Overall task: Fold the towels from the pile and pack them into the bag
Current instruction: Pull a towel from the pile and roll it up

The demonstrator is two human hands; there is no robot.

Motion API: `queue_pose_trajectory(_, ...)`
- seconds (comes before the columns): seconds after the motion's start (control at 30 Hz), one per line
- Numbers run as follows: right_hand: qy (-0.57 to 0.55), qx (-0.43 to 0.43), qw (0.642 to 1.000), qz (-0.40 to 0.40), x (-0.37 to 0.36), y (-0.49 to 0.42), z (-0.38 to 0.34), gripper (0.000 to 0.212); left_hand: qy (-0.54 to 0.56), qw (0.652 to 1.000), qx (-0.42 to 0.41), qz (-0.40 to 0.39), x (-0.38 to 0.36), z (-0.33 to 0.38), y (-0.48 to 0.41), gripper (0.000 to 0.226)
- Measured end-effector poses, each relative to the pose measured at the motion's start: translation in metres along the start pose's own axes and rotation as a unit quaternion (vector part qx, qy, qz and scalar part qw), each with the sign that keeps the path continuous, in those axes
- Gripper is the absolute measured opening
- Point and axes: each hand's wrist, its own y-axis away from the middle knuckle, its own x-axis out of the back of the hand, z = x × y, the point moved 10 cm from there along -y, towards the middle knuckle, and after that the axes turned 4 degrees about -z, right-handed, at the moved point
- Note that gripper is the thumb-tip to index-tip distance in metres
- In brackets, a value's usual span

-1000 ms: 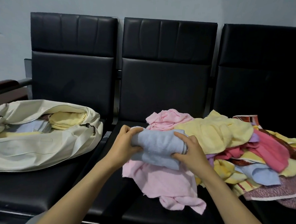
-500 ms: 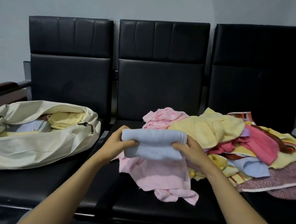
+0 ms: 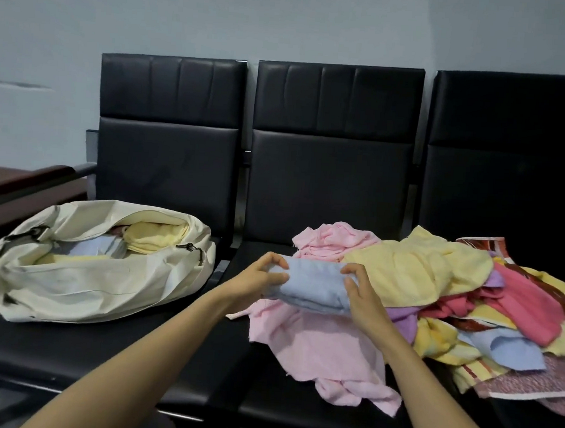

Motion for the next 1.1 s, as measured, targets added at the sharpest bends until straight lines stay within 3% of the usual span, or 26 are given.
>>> queue_pose_trajectory(0.1, -0.014, 0.002, 1.000, -0.014, -0.021, -0.012, -0.008, 0.025, -0.012, 1.000, 0.008, -0.012, 0.023, -0.008, 0.001, 0.014)
queue_pose_trajectory(0.17, -0.043, -0.023, 0.996, -0.076, -0.048, -0.016, -0.009, 0.014, -0.014, 1.000, 0.012, 0.021, 0.051, -0.012, 0.002, 0.015)
queue_pose_trajectory(0.27, 0.000, -0.037, 0.987, -0.157, -0.091, -0.034, -0.025, 0.034, -0.039, 0.996, 0.004, 0.077, 0.104, -0.011, 0.002, 0.020)
queue_pose_trajectory(0.4, 0.051, 0.018, 0.984, -0.172, -0.148, -0.096, -0.081, 0.047, -0.049, 0.981, -0.012, 0.185, 0.197, -0.003, 0.013, 0.030)
queue_pose_trajectory(0.5, 0.061, 0.028, 0.979, -0.192, -0.205, -0.148, -0.119, 0.071, -0.075, 0.960, -0.037, 0.266, 0.272, 0.006, 0.027, 0.034)
queue_pose_trajectory(0.7, 0.133, 0.033, 0.969, -0.207, -0.319, -0.214, -0.141, 0.037, -0.094, 0.923, -0.041, 0.372, 0.379, -0.014, 0.043, 0.036)
queue_pose_trajectory(0.83, 0.185, 0.040, 0.949, -0.253, -0.380, -0.218, -0.124, 0.056, -0.077, 0.926, 0.013, 0.370, 0.408, -0.062, 0.041, 0.033)
queue_pose_trajectory(0.97, 0.211, 0.052, 0.932, -0.291, -0.409, -0.208, -0.106, 0.055, -0.008, 0.937, 0.086, 0.338, 0.404, -0.104, 0.032, 0.033)
queue_pose_trajectory(1.1, 0.306, 0.096, 0.897, -0.305, -0.411, -0.202, -0.110, 0.061, -0.108, 0.936, 0.165, 0.292, 0.401, -0.123, 0.021, 0.033)
